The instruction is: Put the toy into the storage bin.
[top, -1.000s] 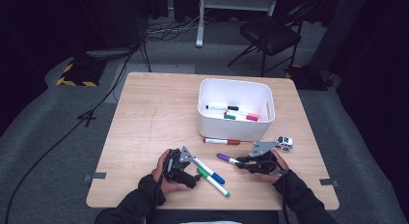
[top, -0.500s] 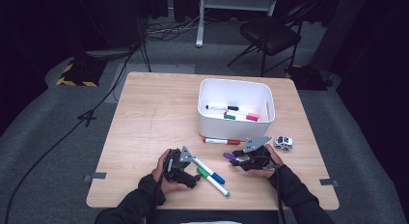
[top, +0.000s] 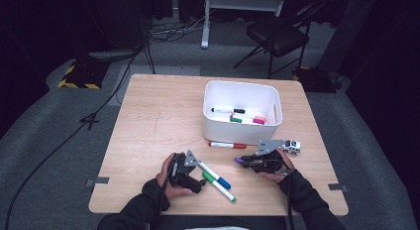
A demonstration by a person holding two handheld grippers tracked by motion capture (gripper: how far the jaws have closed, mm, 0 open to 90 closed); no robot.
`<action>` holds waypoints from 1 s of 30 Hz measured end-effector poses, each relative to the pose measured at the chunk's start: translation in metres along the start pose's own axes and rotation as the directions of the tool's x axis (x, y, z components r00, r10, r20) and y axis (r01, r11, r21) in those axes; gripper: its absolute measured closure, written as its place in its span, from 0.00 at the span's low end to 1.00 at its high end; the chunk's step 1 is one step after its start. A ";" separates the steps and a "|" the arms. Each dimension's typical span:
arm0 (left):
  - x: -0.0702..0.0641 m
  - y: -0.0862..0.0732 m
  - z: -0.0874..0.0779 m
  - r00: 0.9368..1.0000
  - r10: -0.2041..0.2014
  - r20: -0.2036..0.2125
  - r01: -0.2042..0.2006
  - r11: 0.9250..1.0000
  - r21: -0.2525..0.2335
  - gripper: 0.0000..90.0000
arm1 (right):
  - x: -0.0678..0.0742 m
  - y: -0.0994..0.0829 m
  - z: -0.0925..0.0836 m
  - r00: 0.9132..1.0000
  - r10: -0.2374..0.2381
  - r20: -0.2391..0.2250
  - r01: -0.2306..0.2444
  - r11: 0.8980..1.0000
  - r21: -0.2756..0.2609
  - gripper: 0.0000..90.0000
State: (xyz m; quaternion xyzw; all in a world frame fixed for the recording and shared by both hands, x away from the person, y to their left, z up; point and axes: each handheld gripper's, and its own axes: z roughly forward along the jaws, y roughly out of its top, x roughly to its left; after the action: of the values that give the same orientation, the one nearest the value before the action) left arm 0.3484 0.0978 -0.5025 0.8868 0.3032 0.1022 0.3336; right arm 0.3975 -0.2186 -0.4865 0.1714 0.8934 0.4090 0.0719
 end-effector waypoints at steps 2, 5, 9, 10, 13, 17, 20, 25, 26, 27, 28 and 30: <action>0.000 0.000 0.000 1.000 -0.005 -0.002 0.005 1.000 -0.001 0.02 | -0.001 0.002 -0.013 1.000 -0.001 0.019 0.002 0.999 -0.045 0.83; 0.000 0.000 0.000 1.000 0.000 -0.001 0.000 1.000 0.001 0.02 | -0.002 0.008 -0.032 0.999 -0.002 0.040 0.007 0.993 -0.117 0.84; 0.000 0.000 0.000 1.000 -0.004 -0.001 0.004 1.000 0.000 0.02 | 0.000 0.016 -0.055 0.998 -0.001 0.069 0.013 0.984 -0.177 0.83; 0.000 0.000 0.000 1.000 -0.005 -0.001 0.005 1.000 -0.001 0.02 | 0.000 0.017 -0.060 0.997 -0.005 0.078 0.019 0.982 -0.186 0.83; -0.001 0.000 0.000 1.000 -0.009 -0.001 0.009 1.000 0.001 0.02 | 0.001 0.024 -0.073 0.995 -0.004 0.095 0.023 0.978 -0.208 0.84; -0.001 0.000 0.000 1.000 -0.009 -0.001 0.009 1.000 0.001 0.02 | 0.001 0.035 -0.091 0.993 -0.012 0.118 0.042 0.968 -0.248 0.83; 0.000 0.000 0.000 1.000 -0.006 -0.007 0.006 1.000 0.000 0.02 | 0.001 0.044 -0.104 0.990 -0.018 0.137 0.056 0.959 -0.278 0.84; -0.001 0.000 0.000 1.000 -0.008 -0.005 0.008 1.000 0.000 0.02 | -0.001 0.059 -0.126 0.984 -0.014 0.175 0.066 0.953 -0.296 0.84; -0.001 0.000 0.000 1.000 -0.007 -0.005 0.007 1.000 0.000 0.02 | -0.002 0.062 -0.129 0.983 -0.015 0.183 0.070 0.951 -0.302 0.84; 0.000 0.000 0.000 1.000 -0.007 -0.006 0.007 1.000 0.000 0.02 | -0.003 0.065 -0.133 0.982 -0.014 0.189 0.072 0.950 -0.305 0.83; 0.000 0.000 0.000 1.000 -0.006 -0.006 0.006 1.000 0.000 0.02 | -0.005 0.068 -0.136 0.980 -0.020 0.199 0.081 0.949 -0.305 0.84; -0.001 0.000 0.000 1.000 -0.007 -0.006 0.007 1.000 0.000 0.02 | -0.008 0.073 -0.141 0.978 -0.014 0.209 0.081 0.945 -0.316 0.84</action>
State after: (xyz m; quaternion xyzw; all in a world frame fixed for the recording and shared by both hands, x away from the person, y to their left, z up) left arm 0.3482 0.0972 -0.5023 0.8854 0.3073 0.1036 0.3330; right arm 0.3847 -0.2771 -0.3388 0.1768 0.8062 0.5279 0.2001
